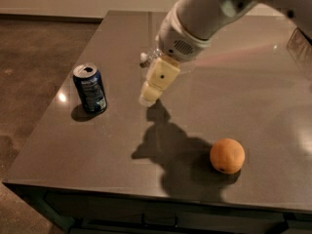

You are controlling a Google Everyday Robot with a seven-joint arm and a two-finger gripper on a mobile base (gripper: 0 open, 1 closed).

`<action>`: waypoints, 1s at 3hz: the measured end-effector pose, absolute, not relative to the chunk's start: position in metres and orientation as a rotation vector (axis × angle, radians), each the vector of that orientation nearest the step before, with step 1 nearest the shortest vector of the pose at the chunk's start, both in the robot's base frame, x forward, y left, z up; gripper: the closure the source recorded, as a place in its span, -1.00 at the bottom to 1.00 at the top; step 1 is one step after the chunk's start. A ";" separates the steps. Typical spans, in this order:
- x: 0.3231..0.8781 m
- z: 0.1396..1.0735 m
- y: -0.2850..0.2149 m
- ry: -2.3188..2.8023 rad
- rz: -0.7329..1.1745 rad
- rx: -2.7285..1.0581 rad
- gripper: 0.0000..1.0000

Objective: Move pepsi can near orange

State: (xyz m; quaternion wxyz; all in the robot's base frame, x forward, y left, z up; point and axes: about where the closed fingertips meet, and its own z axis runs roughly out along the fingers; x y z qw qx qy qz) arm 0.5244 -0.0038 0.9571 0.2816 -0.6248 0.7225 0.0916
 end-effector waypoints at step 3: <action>0.557 0.920 0.081 1.952 0.364 -1.693 -1.00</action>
Offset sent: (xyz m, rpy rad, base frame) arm 0.0461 0.0855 -0.0500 0.0263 0.1021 0.0057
